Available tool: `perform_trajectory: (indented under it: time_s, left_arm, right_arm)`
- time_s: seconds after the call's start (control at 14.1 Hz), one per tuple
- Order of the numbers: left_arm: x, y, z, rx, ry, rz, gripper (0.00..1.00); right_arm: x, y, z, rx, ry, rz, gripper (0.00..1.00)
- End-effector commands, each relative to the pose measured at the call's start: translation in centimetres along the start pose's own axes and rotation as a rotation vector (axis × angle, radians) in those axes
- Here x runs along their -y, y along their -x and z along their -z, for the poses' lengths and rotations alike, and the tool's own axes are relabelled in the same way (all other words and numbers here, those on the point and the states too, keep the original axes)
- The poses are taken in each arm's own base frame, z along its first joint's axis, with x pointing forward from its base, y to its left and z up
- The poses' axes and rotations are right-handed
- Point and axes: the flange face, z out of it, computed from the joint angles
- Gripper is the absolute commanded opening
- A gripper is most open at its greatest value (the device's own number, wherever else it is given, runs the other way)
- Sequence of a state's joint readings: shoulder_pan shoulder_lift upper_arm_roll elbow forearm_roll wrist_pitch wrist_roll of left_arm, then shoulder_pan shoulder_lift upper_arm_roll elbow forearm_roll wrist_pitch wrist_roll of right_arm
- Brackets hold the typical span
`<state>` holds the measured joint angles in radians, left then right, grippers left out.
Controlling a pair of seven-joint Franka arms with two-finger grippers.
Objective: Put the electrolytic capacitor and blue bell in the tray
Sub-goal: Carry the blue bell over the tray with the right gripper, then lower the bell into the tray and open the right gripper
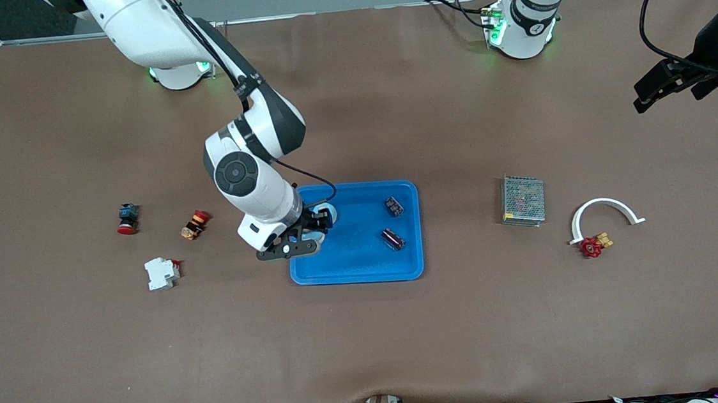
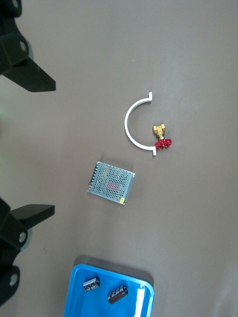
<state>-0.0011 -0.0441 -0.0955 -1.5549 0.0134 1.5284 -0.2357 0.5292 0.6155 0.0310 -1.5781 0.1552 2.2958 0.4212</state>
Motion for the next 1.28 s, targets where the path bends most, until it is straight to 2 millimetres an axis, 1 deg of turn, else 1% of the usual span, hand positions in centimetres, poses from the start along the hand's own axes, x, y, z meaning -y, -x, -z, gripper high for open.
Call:
perform_trajectory:
  time_s: [0.0, 0.14, 0.28, 0.35, 0.92, 1.21]
  left_arm:
    - [-0.7, 0.3, 0.0, 0.005, 0.018, -0.019, 1.00]
    - [-0.9, 0.4, 0.0, 0.005, 0.018, -0.016, 1.00]
    - [-1.6, 0.6, 0.0, 0.006, 0.017, -0.025, 1.00]
    - [-1.6, 0.6, -0.1, 0.009, 0.016, -0.025, 1.00]
    - [-2.2, 0.9, -0.1, 0.014, 0.015, -0.036, 1.00]
    - [-2.1, 0.9, -0.2, 0.021, 0.013, -0.036, 1.00]
  right_arm:
    - [0.4, -0.6, -1.9, -0.023, 0.005, -0.009, 0.35]
    - [0.2, -0.8, -3.6, -0.036, 0.001, -0.011, 0.35]
    - [1.0, -0.2, -5.5, -0.042, 0.000, 0.003, 0.35]
    - [0.9, -0.2, -6.1, -0.045, 0.001, 0.003, 0.35]
    - [0.2, 0.1, -8.4, -0.041, 0.057, 0.048, 0.35]
    - [0.5, 0.6, -9.9, -0.045, 0.061, 0.059, 0.35]
